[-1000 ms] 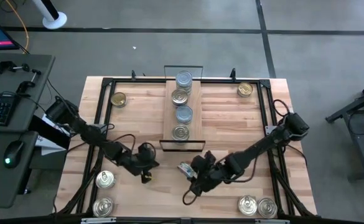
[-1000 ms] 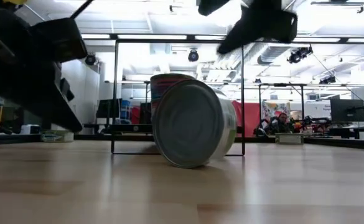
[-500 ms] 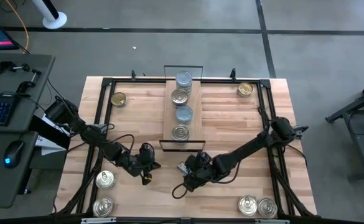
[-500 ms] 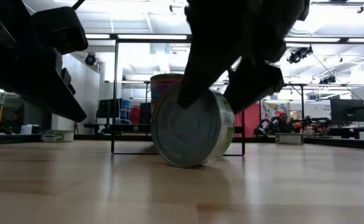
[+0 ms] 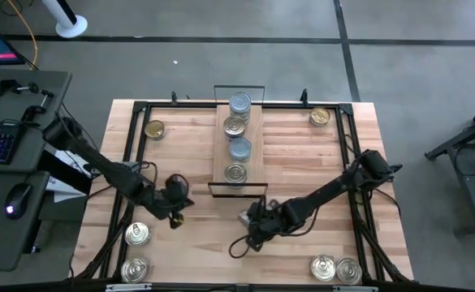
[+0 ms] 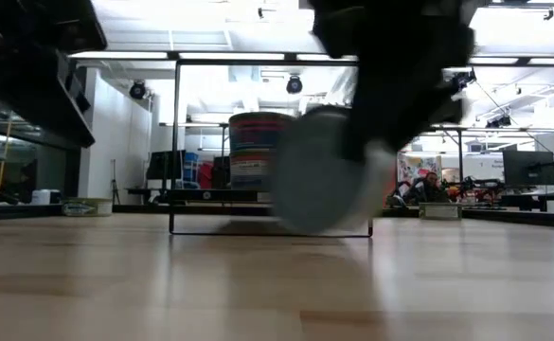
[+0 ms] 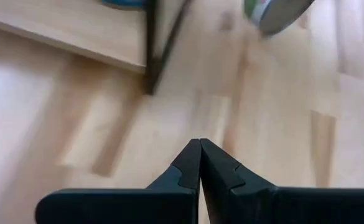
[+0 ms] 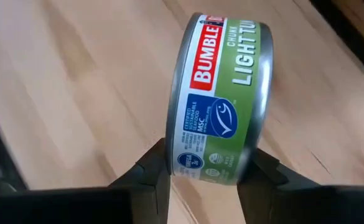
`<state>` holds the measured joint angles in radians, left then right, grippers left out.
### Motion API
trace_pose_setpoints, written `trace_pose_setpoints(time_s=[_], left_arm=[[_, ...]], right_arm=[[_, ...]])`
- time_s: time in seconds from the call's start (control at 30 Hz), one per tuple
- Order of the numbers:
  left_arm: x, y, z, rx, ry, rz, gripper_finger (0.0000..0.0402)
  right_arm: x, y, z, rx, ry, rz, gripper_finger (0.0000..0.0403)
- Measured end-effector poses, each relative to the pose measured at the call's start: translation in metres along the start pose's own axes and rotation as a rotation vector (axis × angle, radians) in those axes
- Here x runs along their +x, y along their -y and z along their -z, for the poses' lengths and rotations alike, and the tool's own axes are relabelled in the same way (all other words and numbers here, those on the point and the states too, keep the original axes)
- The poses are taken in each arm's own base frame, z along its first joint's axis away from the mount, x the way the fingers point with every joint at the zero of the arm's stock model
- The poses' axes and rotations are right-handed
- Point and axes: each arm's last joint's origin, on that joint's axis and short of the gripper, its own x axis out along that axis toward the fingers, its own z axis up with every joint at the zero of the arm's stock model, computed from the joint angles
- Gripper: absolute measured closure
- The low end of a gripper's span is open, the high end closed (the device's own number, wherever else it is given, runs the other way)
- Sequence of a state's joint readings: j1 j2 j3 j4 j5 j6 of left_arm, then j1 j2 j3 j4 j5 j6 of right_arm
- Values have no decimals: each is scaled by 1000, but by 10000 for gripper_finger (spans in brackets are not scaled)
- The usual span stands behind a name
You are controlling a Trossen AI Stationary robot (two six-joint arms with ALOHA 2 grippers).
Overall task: Stack canned seafood by type on shelf
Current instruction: Stack the green tuna can on top of the green tuna can on the shelf
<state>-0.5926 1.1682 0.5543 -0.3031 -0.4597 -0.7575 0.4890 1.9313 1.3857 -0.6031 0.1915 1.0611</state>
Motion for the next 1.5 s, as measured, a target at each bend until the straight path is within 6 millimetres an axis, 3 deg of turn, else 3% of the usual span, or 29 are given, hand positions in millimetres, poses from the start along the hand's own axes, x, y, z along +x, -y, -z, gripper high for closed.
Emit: trace_pose_setpoints(time_s=[0.13,0.3,0.4,0.53,0.67,0.8,1.0,1.27,1.5], left_arm=[[-12,-11,1,-27,41,-25,401],[-8,-15,8,-142,121,15,401],[-3,-16,13,-204,154,64,401],[-1,-15,16,-258,171,105,401],[-1,-15,16,-291,178,104,401],[0,-17,14,-360,209,75,401],[2,-25,7,-533,304,-1,401],[5,-34,-5,-768,445,-37,402],[6,-38,-13,-815,487,-30,401]], right_arm=[[-21,8,26,-14,-158,106,292],[-46,29,70,31,-380,144,292],[-62,56,91,144,-453,157,292],[-82,111,102,394,-353,159,292],[-89,168,95,686,-46,46,292],[-79,213,88,896,301,-182,292],[-54,257,85,930,667,-612,292],[-84,264,45,755,812,-772,292],[-94,265,17,657,791,-739,292]])
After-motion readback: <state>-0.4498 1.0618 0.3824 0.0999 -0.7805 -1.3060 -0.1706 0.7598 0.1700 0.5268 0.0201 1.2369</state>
